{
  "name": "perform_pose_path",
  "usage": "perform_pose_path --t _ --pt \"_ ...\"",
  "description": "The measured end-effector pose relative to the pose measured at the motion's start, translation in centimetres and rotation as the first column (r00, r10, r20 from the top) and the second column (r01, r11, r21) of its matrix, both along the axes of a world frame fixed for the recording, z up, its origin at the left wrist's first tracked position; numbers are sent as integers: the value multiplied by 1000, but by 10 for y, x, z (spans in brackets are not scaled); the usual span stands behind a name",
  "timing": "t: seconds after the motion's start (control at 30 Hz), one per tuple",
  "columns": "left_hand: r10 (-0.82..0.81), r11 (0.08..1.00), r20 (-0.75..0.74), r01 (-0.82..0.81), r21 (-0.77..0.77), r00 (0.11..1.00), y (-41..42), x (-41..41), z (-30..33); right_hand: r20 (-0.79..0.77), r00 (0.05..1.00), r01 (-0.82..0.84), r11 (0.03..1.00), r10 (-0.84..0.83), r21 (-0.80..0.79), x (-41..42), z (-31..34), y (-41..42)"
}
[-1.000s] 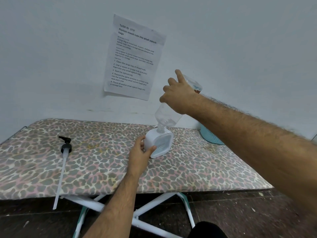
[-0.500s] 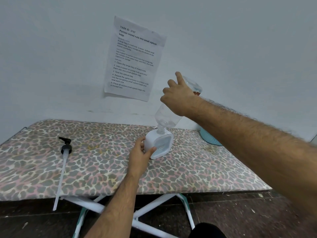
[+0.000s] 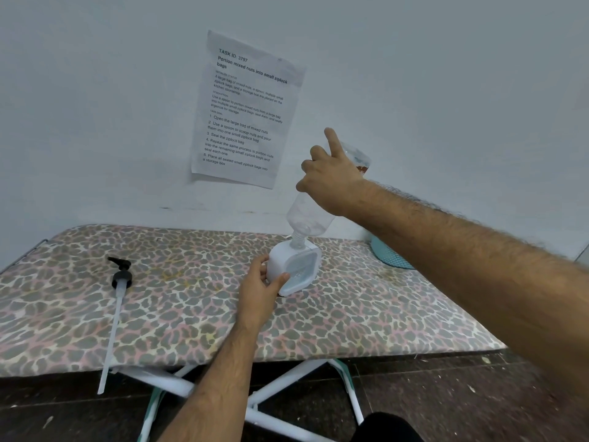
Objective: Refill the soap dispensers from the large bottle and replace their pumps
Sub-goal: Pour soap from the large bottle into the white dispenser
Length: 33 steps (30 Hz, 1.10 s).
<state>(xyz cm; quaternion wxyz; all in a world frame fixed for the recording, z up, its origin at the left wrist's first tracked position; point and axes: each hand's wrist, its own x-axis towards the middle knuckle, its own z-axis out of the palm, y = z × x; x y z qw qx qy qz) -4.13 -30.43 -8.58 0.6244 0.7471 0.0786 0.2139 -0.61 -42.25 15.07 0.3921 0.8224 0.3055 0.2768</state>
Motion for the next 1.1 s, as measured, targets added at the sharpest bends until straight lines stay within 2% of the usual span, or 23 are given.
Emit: perform_pose_path --t 1.1 --pt "-10 1000 -10 10 -10 1000 1 1 0 14 998 -58 992 60 -109 4 3 16"
